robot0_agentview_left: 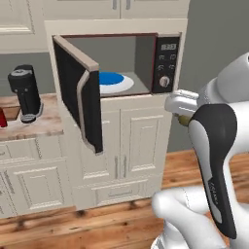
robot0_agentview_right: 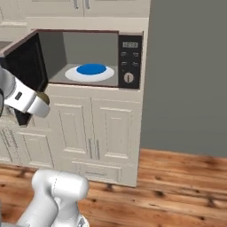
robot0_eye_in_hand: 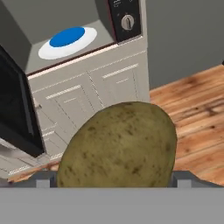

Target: Retrieve the reheated potato from the microwave, then place the potato, cheese, and condiment on the cutting board.

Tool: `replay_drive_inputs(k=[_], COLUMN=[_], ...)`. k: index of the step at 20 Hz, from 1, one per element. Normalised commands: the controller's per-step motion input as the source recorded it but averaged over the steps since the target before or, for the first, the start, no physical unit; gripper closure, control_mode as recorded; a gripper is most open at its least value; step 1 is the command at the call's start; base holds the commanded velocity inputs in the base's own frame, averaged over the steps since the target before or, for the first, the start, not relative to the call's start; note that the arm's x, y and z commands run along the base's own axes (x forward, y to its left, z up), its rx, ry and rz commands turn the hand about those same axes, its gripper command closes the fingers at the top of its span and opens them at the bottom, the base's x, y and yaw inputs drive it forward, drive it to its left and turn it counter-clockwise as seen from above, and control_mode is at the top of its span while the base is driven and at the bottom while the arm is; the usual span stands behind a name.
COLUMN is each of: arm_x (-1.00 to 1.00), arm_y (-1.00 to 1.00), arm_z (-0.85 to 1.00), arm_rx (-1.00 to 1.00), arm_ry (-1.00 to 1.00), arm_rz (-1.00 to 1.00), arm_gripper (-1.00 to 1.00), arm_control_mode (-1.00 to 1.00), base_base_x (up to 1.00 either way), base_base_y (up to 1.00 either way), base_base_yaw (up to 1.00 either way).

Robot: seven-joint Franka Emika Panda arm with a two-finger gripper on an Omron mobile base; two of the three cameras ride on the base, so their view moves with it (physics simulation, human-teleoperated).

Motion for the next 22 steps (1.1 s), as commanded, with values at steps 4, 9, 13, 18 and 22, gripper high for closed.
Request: replay_drive_inputs(k=[4, 9, 13, 18, 22], arm_x=[0.0, 0.0, 0.0, 0.0, 0.0], arm_y=[0.0, 0.0, 0.0, 0.0, 0.0], arm_z=[0.0, 0.0, 0.0, 0.0, 0.0], arm_rx=[0.0, 0.0, 0.0, 0.0, 0.0], arm_ry=[0.0, 0.0, 0.0, 0.0, 0.0], arm_rz=[0.0, 0.0, 0.0, 0.0, 0.0], arm_gripper=[1.0, 1.0, 1.0, 1.0, 1.0], arm_control_mode=[1.0, 1.0, 1.0, 1.0, 1.0], base_base_x=[-1.0, -0.7, -0.24, 0.03, 0.5], base_base_y=[0.38, 0.96, 1.0, 1.0, 1.0], base_base_yaw=[-0.05, -0.04, -0.03, -0.03, -0.03])
